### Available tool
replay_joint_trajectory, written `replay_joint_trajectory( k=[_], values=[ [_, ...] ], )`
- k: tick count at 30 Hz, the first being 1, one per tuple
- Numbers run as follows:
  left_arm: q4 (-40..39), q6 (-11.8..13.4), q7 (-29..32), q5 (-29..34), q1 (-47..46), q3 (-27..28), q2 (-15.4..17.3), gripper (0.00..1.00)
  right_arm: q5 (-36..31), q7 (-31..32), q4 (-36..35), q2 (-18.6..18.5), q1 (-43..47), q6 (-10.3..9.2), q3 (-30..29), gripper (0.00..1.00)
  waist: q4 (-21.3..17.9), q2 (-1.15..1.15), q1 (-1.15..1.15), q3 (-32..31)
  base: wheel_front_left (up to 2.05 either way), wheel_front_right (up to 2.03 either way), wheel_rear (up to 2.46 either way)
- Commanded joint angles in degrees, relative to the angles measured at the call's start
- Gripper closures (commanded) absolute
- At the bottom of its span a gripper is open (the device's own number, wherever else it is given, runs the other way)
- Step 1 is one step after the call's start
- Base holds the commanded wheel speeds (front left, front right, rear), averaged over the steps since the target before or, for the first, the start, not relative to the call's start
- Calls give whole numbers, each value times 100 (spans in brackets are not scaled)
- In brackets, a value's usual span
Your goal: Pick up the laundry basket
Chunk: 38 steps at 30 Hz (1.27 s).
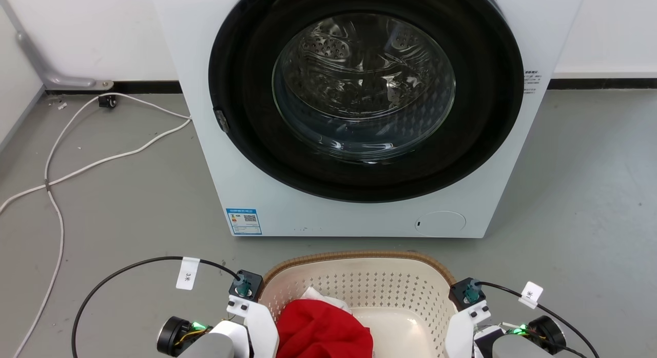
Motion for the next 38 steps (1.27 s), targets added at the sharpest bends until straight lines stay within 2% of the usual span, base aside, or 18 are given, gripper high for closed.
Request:
replay_joint_trajectory(
  k=[1, 38],
  values=[
    [-58, -48, -74, 10, -163, -15, -28, 100, -23, -15, 5, 25, -56, 24, 78, 100, -2, 0, 0, 1, 0, 0, 0],
    [-57, -49, -14, -193, -150, -191, 19, 100, 672, -11, 45, -40, -99, 24, 733, 100, -53, 0, 0, -7, 0, 0, 0]
  ],
)
